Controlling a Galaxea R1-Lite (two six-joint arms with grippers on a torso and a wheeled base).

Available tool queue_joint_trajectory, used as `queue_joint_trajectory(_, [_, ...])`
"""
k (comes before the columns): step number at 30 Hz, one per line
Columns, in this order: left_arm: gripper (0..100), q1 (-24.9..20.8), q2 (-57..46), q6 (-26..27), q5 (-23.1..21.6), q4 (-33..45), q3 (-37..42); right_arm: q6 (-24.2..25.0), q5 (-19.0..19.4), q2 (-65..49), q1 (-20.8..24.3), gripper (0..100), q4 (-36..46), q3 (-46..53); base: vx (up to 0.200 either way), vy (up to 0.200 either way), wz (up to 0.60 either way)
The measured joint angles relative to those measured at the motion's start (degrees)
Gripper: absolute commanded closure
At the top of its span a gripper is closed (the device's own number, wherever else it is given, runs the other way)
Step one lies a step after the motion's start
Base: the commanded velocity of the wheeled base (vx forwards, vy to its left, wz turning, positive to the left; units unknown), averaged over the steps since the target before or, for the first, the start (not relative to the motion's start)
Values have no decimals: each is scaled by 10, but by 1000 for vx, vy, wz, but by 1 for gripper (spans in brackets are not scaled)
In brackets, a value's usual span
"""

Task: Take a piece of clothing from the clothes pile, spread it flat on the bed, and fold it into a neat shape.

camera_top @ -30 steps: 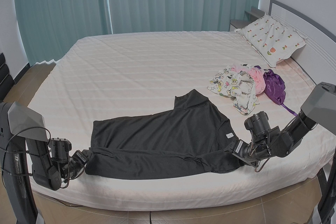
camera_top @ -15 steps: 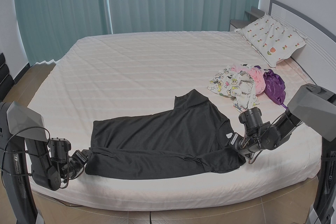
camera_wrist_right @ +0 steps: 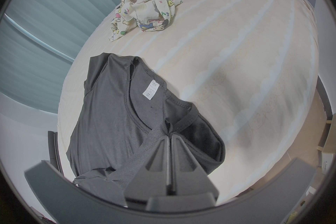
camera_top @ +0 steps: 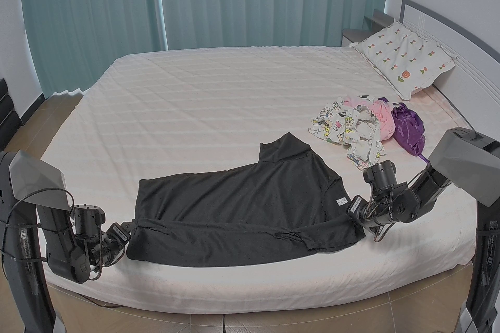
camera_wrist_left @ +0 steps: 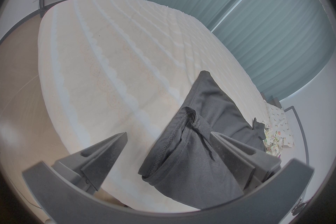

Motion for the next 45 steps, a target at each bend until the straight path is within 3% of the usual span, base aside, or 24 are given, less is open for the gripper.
queue_joint_trajectory(3, [0,0,0,0,1,0,0,1,0,0,-1,100,2,1,0,0,0])
queue_joint_trajectory(4, [0,0,0,0,2,0,0,1,0,0,-1,0,2,1,0,0,0])
queue_joint_trajectory(16, [0,0,-36,1,-3,0,15,4,9,-52,-8,0,-1,32,0,0,0])
queue_joint_trajectory(24, [0,0,-54,1,-11,-26,25,35,68,-118,-20,0,-33,112,175,0,0])
queue_joint_trajectory(34, [0,-3,-59,8,-39,-34,40,48,76,-152,-28,0,-158,204,100,0,0])
queue_joint_trajectory(45, [0,-35,-60,67,-59,-29,52,40,72,-148,-7,0,-174,234,0,0,0])
